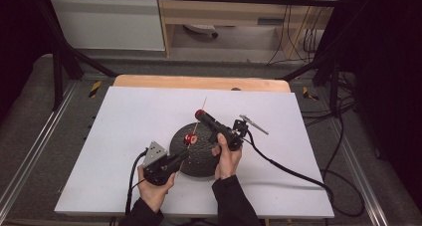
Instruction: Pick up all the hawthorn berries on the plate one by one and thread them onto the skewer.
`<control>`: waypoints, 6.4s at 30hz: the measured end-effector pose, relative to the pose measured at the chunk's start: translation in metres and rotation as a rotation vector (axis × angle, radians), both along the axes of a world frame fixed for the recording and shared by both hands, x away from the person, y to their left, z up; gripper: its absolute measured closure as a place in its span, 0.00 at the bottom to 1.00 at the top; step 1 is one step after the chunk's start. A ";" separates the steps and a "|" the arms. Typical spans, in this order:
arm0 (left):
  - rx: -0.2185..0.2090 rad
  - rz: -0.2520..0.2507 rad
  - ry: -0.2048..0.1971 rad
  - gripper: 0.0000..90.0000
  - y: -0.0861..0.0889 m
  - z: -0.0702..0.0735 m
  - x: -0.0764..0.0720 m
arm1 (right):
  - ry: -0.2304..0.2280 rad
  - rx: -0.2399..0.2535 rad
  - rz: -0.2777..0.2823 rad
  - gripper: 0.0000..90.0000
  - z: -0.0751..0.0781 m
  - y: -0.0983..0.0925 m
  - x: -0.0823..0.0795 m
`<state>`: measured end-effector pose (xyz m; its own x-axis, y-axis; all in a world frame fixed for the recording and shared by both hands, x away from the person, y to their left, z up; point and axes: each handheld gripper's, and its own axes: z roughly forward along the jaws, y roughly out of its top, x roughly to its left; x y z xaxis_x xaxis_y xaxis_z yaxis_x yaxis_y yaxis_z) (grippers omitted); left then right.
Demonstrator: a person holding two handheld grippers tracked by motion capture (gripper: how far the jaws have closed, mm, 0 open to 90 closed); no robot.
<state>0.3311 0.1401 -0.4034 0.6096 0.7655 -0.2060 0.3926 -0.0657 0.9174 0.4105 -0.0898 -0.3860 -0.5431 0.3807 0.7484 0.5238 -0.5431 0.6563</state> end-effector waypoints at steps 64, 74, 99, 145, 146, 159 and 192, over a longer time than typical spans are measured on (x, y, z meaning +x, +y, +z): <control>0.271 -0.054 0.077 0.98 0.112 -0.028 -0.014 | 0.068 -0.998 0.326 0.10 -0.002 0.008 0.020; 0.260 -0.045 0.087 0.98 0.121 -0.027 -0.012 | 0.098 -1.082 0.399 0.17 -0.002 0.037 0.047; 0.263 -0.050 0.101 0.98 0.121 -0.029 -0.010 | 0.170 -1.186 0.520 0.41 -0.016 0.077 0.086; 0.266 -0.051 0.097 0.98 0.118 -0.030 -0.011 | 0.256 -1.129 0.557 0.69 -0.018 0.077 0.089; 0.266 -0.052 0.096 0.98 0.117 -0.030 -0.011 | 0.262 -1.122 0.556 0.69 -0.015 0.076 0.088; 0.276 -0.062 0.092 0.98 0.113 -0.030 -0.012 | 0.202 -1.049 0.525 0.69 0.008 0.061 0.064; 0.261 -0.095 0.073 0.98 0.091 -0.029 -0.018 | 0.082 -0.599 0.310 0.69 0.003 -0.007 0.015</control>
<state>0.3127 0.2314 -0.4326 0.6717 0.7387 -0.0553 0.4376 -0.3355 0.8342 0.4255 -0.0968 -0.3834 -0.6446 0.5783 0.5000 0.6574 0.0854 0.7487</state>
